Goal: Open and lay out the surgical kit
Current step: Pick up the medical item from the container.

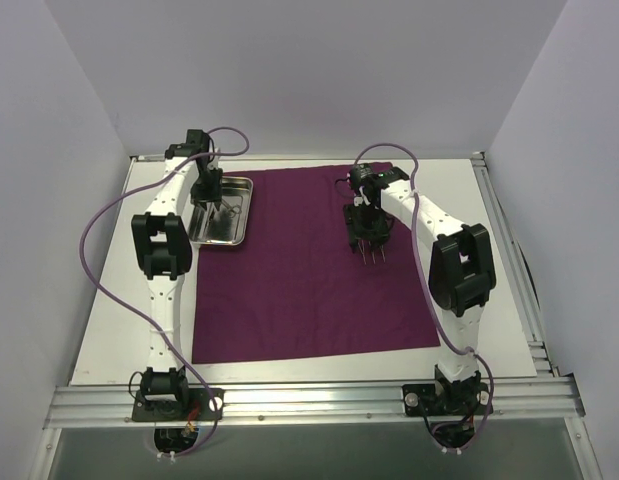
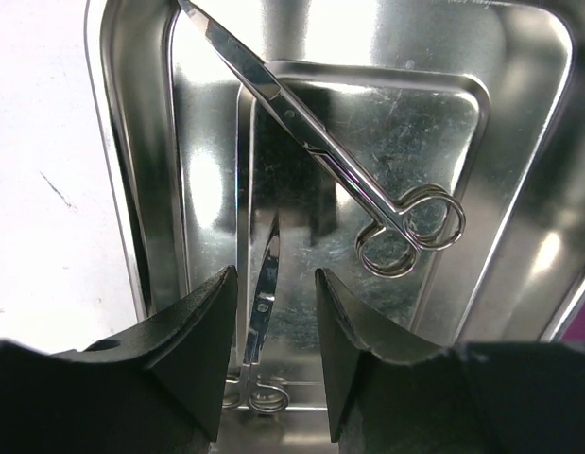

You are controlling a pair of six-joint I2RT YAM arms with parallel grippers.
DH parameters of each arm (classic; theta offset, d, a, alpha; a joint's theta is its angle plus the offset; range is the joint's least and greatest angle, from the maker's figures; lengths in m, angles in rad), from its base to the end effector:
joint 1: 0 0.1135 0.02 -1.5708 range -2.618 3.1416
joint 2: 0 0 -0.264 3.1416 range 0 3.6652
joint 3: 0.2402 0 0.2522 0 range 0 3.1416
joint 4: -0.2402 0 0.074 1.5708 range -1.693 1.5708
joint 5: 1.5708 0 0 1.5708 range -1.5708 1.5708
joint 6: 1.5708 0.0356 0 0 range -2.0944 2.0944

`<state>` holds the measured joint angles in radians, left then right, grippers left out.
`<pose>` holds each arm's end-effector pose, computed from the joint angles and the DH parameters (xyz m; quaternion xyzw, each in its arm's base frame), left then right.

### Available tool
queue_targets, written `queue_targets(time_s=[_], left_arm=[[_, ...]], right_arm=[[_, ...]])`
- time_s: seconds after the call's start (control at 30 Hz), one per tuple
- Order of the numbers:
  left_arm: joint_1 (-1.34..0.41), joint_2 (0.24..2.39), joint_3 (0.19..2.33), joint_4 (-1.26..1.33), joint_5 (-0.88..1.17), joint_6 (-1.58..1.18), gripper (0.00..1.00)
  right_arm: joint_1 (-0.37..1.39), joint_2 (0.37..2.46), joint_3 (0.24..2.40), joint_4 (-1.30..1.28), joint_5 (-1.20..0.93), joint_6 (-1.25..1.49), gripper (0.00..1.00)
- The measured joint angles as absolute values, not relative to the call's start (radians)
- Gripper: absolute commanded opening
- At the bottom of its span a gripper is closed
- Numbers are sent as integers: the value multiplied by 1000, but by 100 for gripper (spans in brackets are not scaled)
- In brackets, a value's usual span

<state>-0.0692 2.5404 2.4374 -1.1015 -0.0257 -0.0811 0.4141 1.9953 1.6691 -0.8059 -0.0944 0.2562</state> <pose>0.5256 -0.0355 0.1950 -0.0082 0.9832 -0.0011 0.1825 0.3891 0.1747 0.2333 -0.0871 0.9711 0.1150 0.1901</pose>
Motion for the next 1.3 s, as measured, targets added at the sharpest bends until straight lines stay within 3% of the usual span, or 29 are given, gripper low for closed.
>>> queue_targets(time_s=[0.17, 0.5, 1.13, 1.3], left_arm=[[-69, 2565, 2443, -1090, -36, -75, 41], [-69, 2586, 2449, -1068, -49, -74, 39], [-69, 2585, 2436, -1032, -64, -82, 3], [-69, 2579, 2430, -1033, -67, -93, 2]], right_arm=[[414, 1995, 1669, -806, -94, 256, 47], [414, 1995, 1669, -806, -94, 256, 47], [418, 1995, 1669, -809, -94, 257, 48], [423, 1995, 1674, -809, -94, 257, 48]])
